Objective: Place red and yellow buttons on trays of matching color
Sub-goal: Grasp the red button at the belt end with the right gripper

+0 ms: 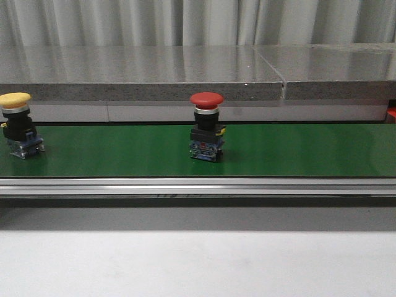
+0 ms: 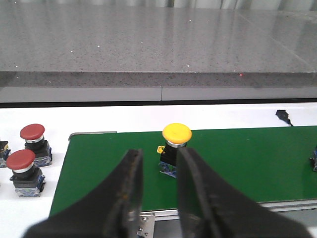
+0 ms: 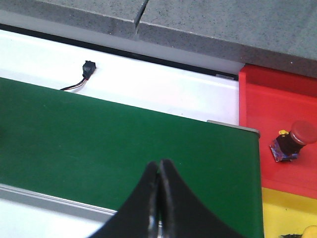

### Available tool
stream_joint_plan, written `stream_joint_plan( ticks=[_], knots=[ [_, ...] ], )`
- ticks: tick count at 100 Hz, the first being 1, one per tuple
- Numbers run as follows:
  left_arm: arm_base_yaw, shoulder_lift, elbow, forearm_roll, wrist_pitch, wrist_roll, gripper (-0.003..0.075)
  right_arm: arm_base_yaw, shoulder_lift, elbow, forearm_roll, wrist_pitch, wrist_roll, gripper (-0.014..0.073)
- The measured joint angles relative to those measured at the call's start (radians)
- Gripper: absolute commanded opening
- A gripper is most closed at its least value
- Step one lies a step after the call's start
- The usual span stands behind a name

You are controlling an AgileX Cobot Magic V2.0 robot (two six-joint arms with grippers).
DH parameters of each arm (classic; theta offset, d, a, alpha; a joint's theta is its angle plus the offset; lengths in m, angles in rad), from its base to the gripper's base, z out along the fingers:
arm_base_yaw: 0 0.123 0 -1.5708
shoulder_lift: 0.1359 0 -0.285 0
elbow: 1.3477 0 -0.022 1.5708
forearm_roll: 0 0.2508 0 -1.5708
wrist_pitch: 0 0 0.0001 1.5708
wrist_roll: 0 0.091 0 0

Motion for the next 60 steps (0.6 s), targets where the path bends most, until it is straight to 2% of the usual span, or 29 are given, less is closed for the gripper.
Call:
stream_joint_plan(
  ticks=[3,28,39,44,49,60],
  knots=[
    [0.000,0.000,0.000,0.000,0.000,0.000,-0.0020,0.000,0.000,0.000,0.000,0.000,0.000,-0.0068],
    [0.000,0.000,0.000,0.000,0.000,0.000,-0.0019,0.000,0.000,0.000,0.000,0.000,0.000,-0.0068],
    [0.000,0.000,0.000,0.000,0.000,0.000,-0.0019,0.000,0.000,0.000,0.000,0.000,0.000,-0.0036],
    [0.000,0.000,0.000,0.000,0.000,0.000,-0.0019,0.000,0.000,0.000,0.000,0.000,0.000,0.0027],
    [0.000,0.000,0.000,0.000,0.000,0.000,-0.0019,0.000,0.000,0.000,0.000,0.002,0.000,0.0126],
    [0.000,0.000,0.000,0.000,0.000,0.000,-0.0019,0.000,0.000,0.000,0.000,0.013,0.000,0.0451]
  ],
)
